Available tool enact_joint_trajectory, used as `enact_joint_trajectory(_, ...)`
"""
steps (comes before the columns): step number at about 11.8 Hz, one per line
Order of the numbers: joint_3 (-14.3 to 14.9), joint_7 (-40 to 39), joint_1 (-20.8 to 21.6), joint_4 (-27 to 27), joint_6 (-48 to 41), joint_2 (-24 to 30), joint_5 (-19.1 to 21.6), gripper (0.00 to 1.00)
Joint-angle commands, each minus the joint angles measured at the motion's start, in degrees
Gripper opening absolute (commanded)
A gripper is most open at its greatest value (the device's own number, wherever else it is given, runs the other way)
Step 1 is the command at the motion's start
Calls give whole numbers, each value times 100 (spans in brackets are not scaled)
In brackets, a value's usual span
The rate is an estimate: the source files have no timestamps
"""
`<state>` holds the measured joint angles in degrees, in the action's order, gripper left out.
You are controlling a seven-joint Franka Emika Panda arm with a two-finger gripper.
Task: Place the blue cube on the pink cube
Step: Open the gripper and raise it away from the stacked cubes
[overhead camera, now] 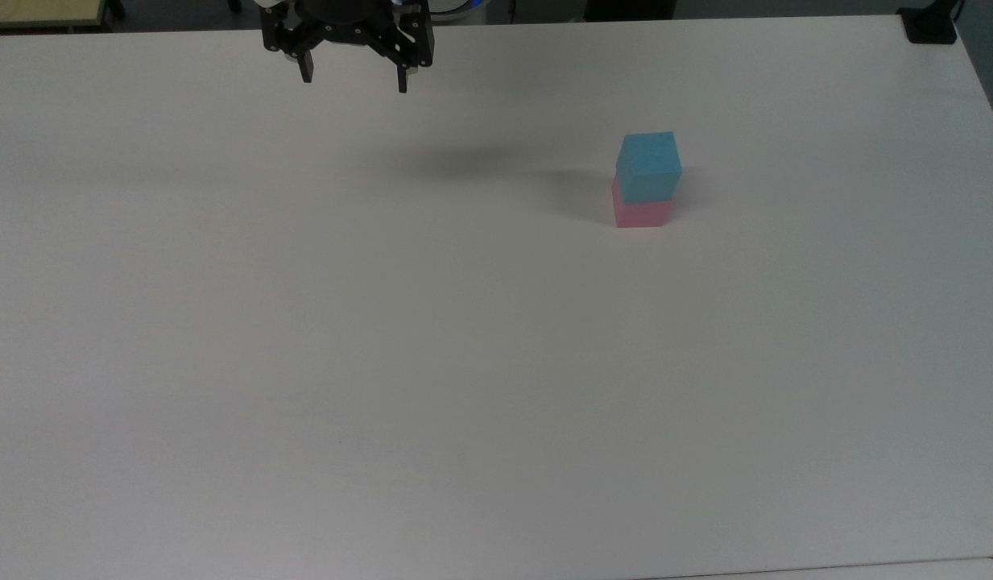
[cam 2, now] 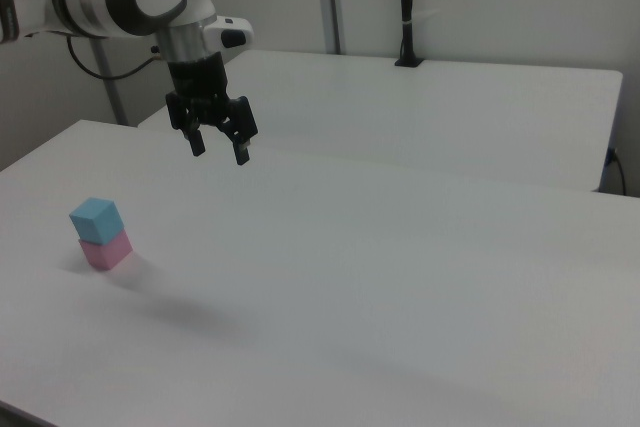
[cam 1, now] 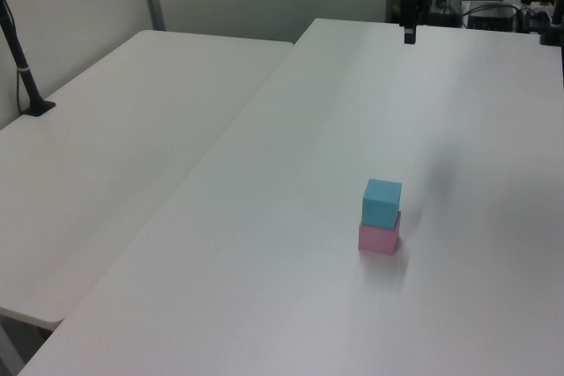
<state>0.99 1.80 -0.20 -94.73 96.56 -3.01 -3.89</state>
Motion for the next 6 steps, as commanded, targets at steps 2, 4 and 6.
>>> enact_joint_trajectory(2, 137, -40, 90, 16, -14, 81, 54, 100)
enact_joint_trajectory(4, 156, -22, 90, 16, 20, 73, 160, 100)
enact_joint_trajectory(6, 156, -22, 81, 16, 38, 72, 213, 100)
